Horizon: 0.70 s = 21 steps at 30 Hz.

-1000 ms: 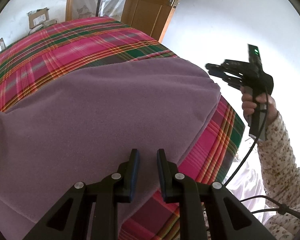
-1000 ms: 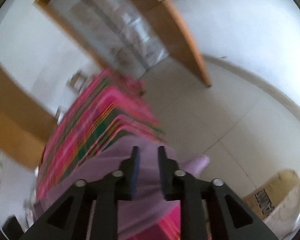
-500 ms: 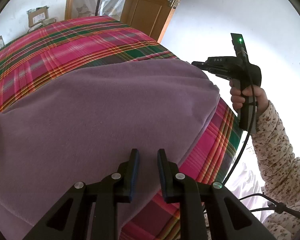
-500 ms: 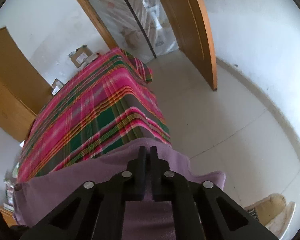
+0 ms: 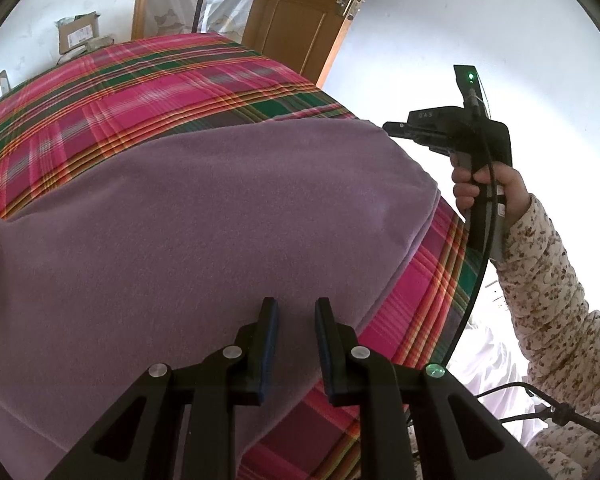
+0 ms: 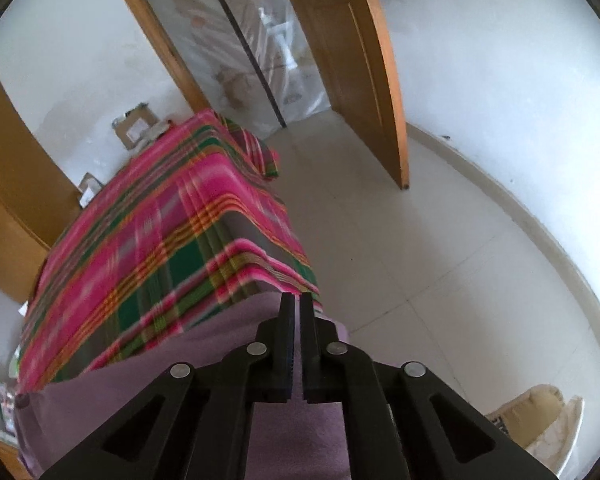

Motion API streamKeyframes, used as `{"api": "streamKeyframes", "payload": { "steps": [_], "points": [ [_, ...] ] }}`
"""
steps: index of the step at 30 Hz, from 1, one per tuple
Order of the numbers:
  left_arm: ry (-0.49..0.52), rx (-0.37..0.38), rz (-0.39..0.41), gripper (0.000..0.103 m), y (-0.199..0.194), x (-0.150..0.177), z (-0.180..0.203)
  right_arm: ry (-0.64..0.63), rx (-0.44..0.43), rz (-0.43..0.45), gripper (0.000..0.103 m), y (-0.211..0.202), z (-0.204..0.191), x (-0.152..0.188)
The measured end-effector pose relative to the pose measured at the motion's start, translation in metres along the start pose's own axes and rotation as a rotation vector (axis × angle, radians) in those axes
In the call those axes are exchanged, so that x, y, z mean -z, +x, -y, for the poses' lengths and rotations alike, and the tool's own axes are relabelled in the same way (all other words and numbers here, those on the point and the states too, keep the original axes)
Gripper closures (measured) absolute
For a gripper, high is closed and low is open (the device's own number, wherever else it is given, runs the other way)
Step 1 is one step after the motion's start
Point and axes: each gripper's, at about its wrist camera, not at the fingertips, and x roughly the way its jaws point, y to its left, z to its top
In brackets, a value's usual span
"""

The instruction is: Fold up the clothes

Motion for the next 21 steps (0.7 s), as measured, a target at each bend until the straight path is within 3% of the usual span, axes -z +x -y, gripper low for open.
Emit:
{"api": "streamKeyframes", "payload": {
  "steps": [12, 17, 21],
  "points": [
    [-0.01, -0.002, 0.004, 0.084, -0.009, 0.008, -0.003, 0.057, -0.038, 0.008, 0.081, -0.038, 0.015, 0.029],
    [-0.057, -0.025, 0.026, 0.084, -0.024, 0.023, -0.018, -0.146, -0.075, 0.056, 0.072, -0.057, -0.03, 0.058],
    [-0.123, -0.071, 0.065, 0.084, -0.046, 0.035, -0.041, -0.272, -0.062, 0.047, 0.072, -0.055, -0.06, 0.084]
  ]
}}
